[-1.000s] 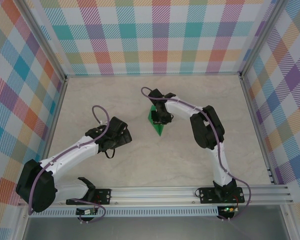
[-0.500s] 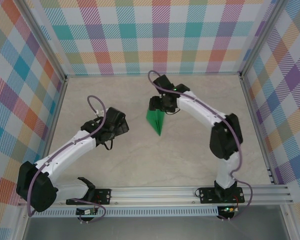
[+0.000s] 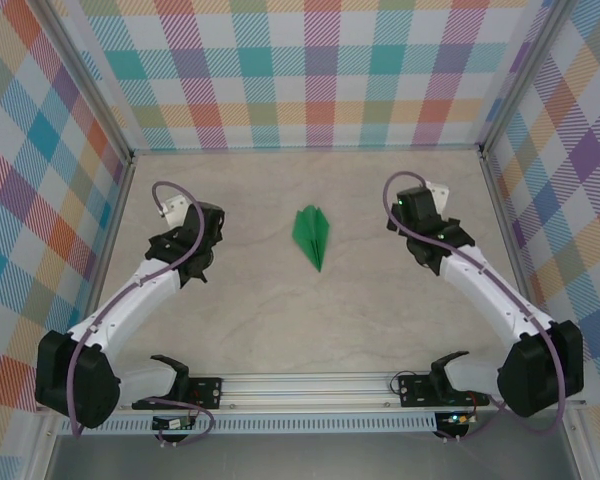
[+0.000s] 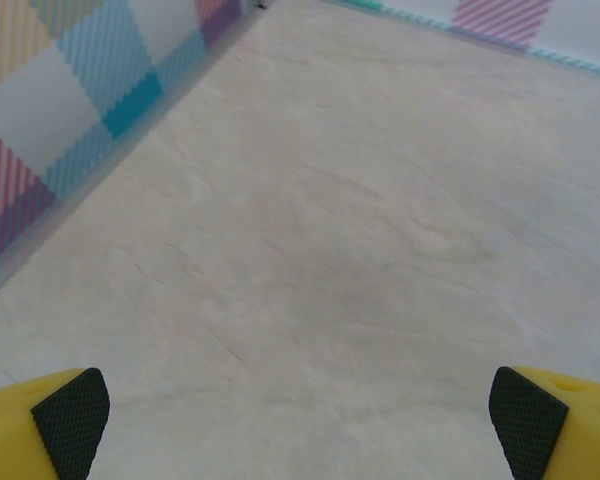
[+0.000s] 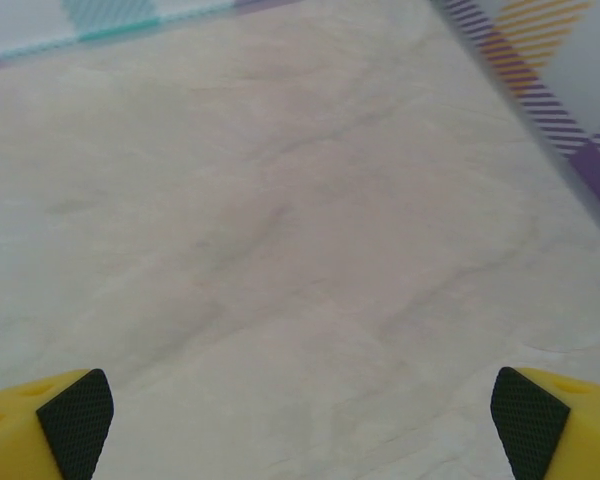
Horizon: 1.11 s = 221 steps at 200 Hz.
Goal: Fold a paper plane with a square sheet of paper (pick it up from the middle)
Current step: Move a paper plane to the center of the table, then reset both arms
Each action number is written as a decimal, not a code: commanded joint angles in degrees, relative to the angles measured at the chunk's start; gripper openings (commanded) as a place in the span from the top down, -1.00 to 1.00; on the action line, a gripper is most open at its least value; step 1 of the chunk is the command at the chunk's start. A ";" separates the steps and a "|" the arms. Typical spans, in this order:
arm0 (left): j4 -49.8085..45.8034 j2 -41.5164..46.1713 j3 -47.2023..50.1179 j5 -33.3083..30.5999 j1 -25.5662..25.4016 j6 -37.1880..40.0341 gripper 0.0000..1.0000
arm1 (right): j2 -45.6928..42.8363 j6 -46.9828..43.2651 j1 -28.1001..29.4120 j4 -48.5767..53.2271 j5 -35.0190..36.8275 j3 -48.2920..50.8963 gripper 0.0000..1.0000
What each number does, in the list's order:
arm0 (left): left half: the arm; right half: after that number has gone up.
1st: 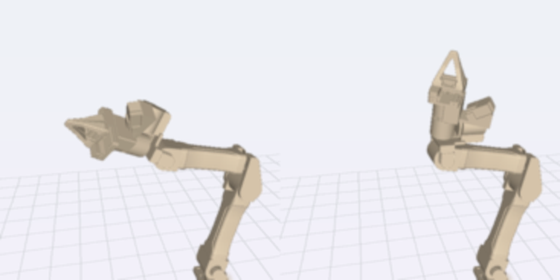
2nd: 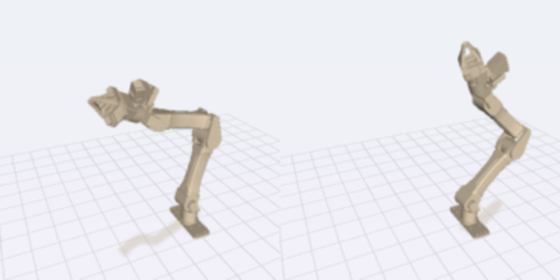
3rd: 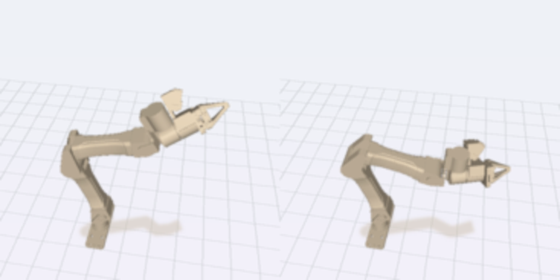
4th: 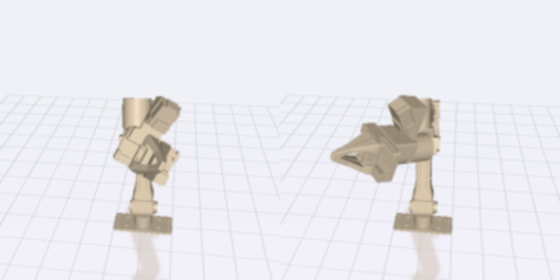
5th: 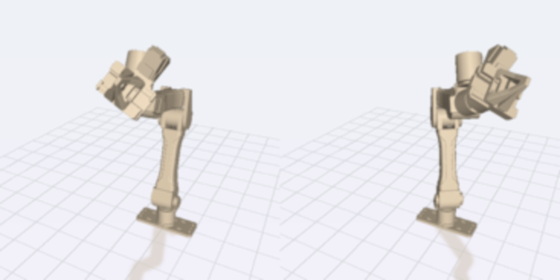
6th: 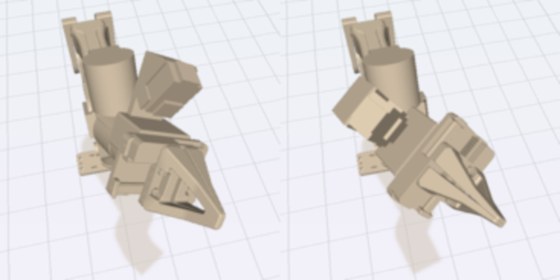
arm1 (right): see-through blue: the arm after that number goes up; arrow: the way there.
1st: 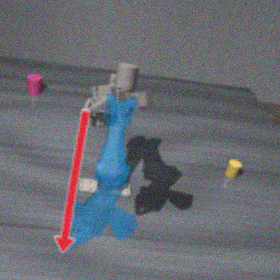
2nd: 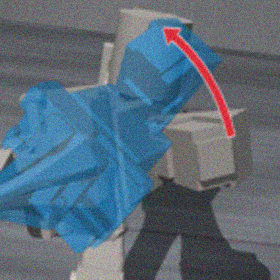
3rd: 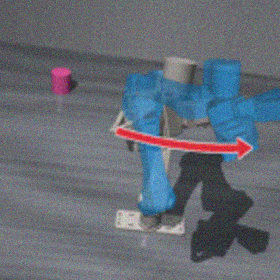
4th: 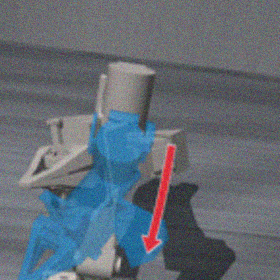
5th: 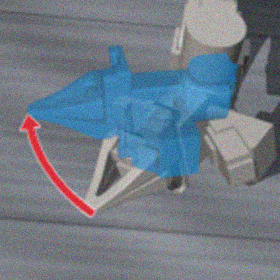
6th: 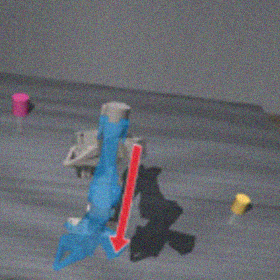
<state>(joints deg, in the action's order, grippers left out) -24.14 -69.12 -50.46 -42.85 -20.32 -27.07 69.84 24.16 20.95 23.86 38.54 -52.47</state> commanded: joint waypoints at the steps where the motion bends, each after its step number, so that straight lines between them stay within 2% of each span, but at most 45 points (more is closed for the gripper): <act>1: 13.31 0.06 5.38 -5.24 2.35 8.01 -1.00 | -3.25 -5.85 -2.48 -14.12 3.56 7.57 -1.00; 20: 24.44 0.92 11.64 -2.54 4.20 13.84 -1.00 | -2.76 -8.16 -3.93 -19.52 3.38 12.29 -0.99; 43: 31.62 0.74 16.08 2.48 6.28 18.71 -1.00 | -1.46 -12.87 -4.49 -28.48 2.48 17.10 -1.00; 63: 40.66 0.21 20.70 8.53 7.77 23.46 -1.00 | -0.70 -16.51 -5.59 -36.98 -3.42 20.96 -0.99; 106: 58.93 -2.55 27.62 22.14 11.27 27.48 -1.00 | 2.12 -18.85 -10.40 -50.06 -15.61 25.89 -1.00; 156: 66.24 -10.60 28.40 30.27 12.81 29.89 -1.00 | 7.59 -22.36 -13.46 -57.93 -21.83 27.84 -1.00; 178: 71.71 -15.92 29.02 31.14 12.97 30.07 -1.00 | 8.64 -23.14 -14.43 -59.54 -23.85 28.21 -1.00; 221: 73.31 -20.21 28.02 31.68 13.84 29.27 -1.00 | 13.79 -22.76 -17.30 -68.92 -27.80 29.72 -1.00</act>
<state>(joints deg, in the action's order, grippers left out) 43.92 -88.36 -22.52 -12.84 -7.75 2.00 80.47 2.07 5.02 -36.88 14.76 -23.77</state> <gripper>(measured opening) 0.999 0.999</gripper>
